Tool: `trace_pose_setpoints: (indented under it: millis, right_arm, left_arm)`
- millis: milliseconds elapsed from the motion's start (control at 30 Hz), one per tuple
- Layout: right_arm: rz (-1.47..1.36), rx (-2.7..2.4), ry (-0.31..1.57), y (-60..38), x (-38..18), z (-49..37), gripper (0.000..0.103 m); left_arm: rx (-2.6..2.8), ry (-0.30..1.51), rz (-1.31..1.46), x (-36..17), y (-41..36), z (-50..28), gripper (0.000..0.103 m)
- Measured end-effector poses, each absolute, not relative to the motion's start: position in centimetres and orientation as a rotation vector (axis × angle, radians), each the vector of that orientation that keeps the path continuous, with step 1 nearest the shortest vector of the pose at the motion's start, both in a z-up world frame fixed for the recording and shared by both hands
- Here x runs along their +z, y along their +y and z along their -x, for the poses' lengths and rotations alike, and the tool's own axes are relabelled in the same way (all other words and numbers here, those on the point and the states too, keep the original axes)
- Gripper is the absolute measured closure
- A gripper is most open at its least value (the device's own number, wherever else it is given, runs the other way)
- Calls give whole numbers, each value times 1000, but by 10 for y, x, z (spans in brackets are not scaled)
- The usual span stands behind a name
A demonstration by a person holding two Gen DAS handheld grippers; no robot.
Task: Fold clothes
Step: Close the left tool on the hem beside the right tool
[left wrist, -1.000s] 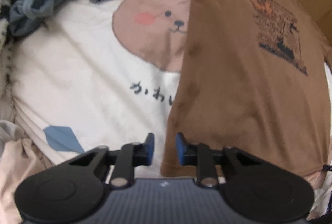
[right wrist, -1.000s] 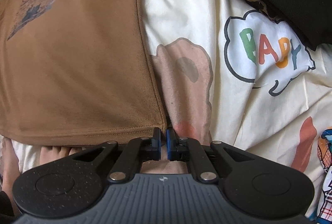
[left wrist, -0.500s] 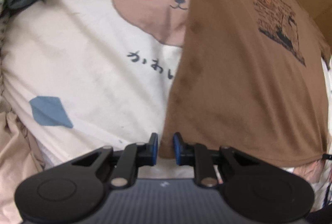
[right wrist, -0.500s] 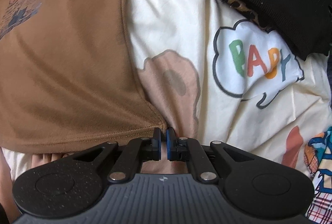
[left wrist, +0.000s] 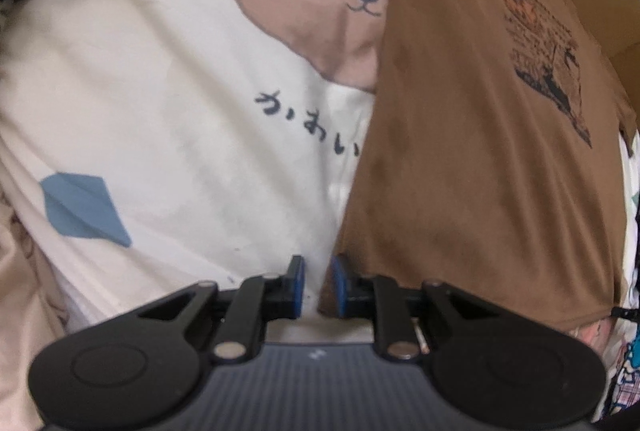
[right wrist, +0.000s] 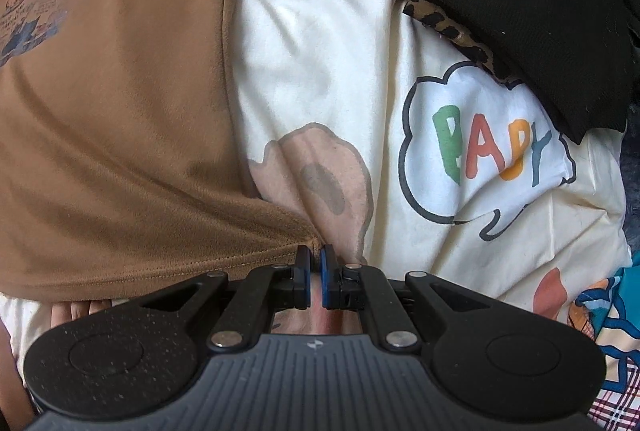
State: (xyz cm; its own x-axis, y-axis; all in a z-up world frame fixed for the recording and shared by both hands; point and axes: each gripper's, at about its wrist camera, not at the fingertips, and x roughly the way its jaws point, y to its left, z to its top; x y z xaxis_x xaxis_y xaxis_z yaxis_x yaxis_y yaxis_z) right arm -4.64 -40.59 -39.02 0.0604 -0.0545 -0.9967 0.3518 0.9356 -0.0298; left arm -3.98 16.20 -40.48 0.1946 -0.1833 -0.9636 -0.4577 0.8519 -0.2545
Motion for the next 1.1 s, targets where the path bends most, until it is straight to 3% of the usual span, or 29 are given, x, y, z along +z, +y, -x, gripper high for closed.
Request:
trace_pose_setpoints:
  millis: [500, 1100]
  right_arm:
    - [-228, -307, 1496, -402, -385, 56, 101]
    - [-232, -306, 1511, -402, -377, 71, 101]
  left_arm:
    - [196, 1319, 615, -388, 159, 57, 87]
    - [202, 1374, 507, -406, 140, 50, 83]
